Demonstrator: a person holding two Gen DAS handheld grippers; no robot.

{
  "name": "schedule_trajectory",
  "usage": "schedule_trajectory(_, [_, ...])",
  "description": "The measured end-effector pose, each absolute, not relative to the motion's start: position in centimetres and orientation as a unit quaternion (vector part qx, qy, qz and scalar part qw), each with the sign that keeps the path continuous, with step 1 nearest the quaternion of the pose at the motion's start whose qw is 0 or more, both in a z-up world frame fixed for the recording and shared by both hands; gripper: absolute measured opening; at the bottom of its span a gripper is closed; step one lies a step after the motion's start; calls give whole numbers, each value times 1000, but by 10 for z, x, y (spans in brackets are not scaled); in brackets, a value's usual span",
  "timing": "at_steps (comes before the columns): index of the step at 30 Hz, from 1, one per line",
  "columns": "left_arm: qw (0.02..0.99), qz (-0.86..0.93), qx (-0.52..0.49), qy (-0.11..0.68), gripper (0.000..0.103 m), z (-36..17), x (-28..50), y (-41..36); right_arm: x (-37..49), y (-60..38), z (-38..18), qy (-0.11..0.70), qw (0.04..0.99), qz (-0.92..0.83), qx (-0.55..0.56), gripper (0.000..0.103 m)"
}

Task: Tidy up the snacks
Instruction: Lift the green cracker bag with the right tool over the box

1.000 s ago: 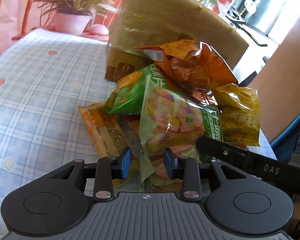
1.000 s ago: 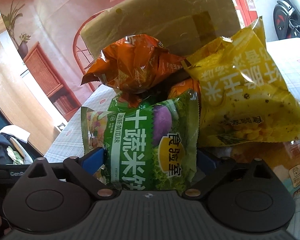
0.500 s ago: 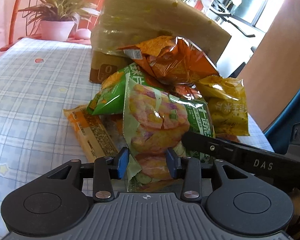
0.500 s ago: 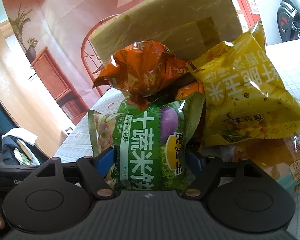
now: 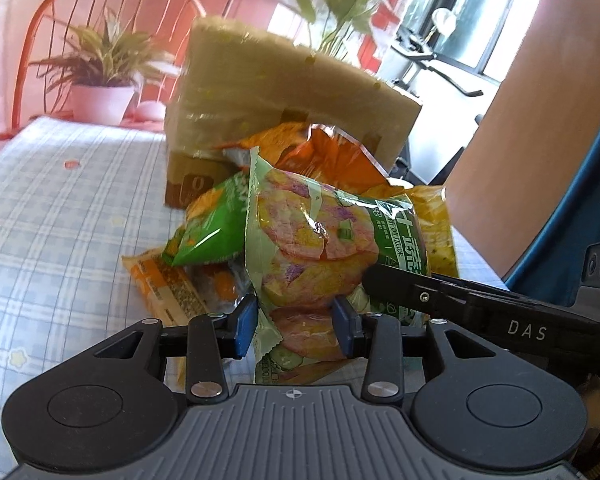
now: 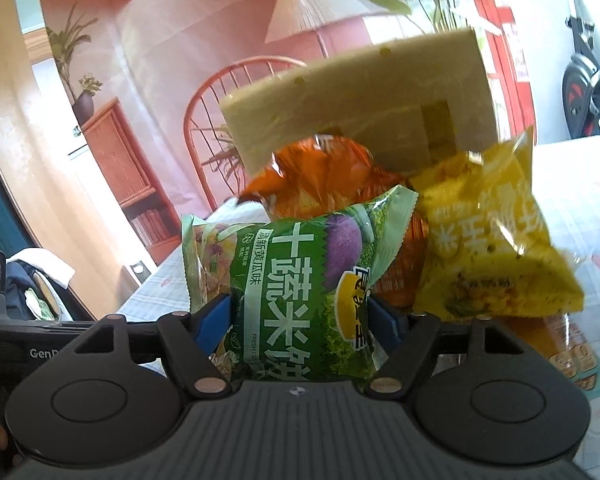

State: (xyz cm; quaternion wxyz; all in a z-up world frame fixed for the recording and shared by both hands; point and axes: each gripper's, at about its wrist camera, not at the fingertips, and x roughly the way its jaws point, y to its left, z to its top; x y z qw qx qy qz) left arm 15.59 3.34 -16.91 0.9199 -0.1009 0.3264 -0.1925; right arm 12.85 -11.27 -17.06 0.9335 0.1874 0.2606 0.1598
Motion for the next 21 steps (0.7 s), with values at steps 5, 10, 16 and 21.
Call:
schedule_trajectory(5, [931, -202, -81, 294, 42, -143, 158, 31, 125, -115, -151, 245, 936, 157, 197, 75])
schedule_trajectory(10, [938, -220, -90, 251, 46, -107, 167, 36, 133, -118, -111, 204, 946, 156, 196, 75])
schedule_trajectory(16, [944, -227, -94, 221, 47, -73, 181, 37, 148, -113, -72, 161, 958, 159, 175, 75])
schedule_trajectory(21, [946, -226, -94, 211, 48, -54, 196, 34, 169, -112, -53, 149, 961, 161, 171, 75])
